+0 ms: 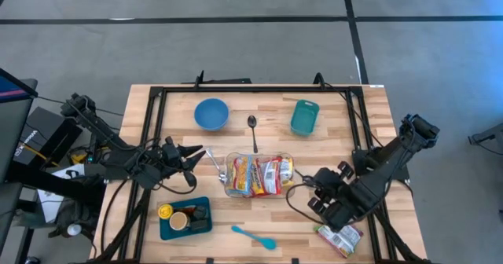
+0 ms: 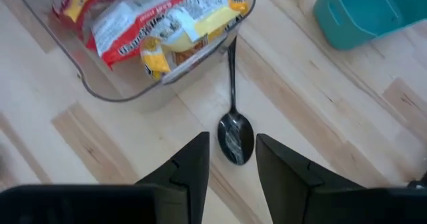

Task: Pick & Place Food Item
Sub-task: Put the bottom black spoon into the blue bin

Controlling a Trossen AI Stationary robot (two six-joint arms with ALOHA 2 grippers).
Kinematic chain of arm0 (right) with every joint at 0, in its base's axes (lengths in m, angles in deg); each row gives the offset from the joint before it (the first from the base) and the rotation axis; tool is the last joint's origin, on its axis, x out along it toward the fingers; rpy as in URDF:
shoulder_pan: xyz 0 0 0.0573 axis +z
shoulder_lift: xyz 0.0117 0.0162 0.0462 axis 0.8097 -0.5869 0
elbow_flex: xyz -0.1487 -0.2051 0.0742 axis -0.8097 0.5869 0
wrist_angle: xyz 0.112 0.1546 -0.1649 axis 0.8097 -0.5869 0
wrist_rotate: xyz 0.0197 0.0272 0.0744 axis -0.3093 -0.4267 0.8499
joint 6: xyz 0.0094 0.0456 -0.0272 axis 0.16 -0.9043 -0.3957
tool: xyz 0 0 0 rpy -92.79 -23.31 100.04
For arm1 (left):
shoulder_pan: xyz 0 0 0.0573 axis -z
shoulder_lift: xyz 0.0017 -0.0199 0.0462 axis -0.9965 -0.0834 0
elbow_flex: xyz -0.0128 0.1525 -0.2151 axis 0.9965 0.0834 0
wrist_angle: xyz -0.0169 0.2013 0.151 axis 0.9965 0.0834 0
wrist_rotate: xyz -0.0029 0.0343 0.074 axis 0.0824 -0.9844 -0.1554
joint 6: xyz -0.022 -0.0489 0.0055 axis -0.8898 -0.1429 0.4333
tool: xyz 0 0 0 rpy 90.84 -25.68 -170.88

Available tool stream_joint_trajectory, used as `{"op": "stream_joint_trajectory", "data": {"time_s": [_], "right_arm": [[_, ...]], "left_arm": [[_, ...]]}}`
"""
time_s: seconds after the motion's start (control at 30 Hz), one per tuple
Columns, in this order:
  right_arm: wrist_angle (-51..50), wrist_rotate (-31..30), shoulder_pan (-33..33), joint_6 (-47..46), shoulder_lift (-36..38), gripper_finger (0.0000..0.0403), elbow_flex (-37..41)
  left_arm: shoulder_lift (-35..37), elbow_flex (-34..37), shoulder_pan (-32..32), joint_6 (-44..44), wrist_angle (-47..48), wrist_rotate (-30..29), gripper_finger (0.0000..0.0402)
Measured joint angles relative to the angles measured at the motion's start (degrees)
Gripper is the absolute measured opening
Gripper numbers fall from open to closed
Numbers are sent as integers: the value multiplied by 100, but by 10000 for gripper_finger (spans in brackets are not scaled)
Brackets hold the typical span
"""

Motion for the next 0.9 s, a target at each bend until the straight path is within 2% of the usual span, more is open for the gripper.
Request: {"op": "stream_joint_trajectory", "data": {"time_s": [0.3,0.47,0.63,0.9], "right_arm": [[167,-497,220,-485,0,117,0],[640,-690,219,-335,0,117,0],[649,-707,100,-320,0,117,0],[730,-1123,76,-399,0,117,0]], "left_arm": [[0,0,0,2,1,-2,98],[-1,0,1,3,2,-1,98],[0,0,0,3,1,-2,97],[-1,0,0,3,2,-2,99]]}}
